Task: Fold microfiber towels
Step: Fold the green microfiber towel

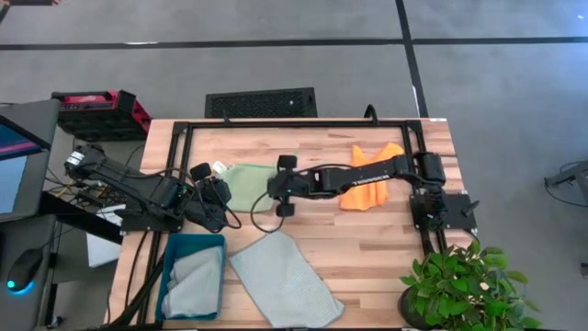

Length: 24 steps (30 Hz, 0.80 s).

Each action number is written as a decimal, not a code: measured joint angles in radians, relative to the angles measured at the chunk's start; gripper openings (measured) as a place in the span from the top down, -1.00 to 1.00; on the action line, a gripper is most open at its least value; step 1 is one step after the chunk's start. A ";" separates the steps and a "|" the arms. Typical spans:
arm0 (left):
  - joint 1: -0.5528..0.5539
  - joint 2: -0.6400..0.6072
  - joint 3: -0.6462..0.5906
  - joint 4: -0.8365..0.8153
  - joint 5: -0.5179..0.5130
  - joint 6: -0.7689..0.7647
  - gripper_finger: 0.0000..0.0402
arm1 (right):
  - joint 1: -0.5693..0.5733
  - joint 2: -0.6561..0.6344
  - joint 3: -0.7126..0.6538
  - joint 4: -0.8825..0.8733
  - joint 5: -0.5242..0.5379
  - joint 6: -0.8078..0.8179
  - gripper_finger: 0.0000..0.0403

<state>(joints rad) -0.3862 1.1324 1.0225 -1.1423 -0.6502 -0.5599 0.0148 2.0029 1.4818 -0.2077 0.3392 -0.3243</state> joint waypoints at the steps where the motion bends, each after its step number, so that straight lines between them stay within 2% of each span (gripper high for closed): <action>1: 0.000 0.000 0.000 0.000 0.000 -0.003 0.20 | -0.005 0.000 0.000 0.019 -0.002 0.000 0.97; 6: 0.000 0.000 0.000 -0.001 0.000 -0.009 0.20 | -0.026 0.032 -0.002 0.136 -0.010 -0.045 0.97; 8: 0.000 0.000 0.000 0.000 0.000 -0.009 0.20 | -0.033 0.061 0.010 0.215 -0.043 -0.066 0.97; 10: 0.000 0.000 0.000 -0.001 0.001 -0.011 0.20 | -0.036 0.081 0.020 0.211 -0.052 -0.070 0.97; 24: 0.000 0.000 0.000 -0.011 0.029 -0.028 0.20 | -0.043 0.329 0.370 0.252 -0.080 -0.154 0.97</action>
<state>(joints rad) -0.3859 1.1328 1.0225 -1.1532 -0.6216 -0.5877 -0.0285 2.3320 1.8515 0.0439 0.2594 -0.4783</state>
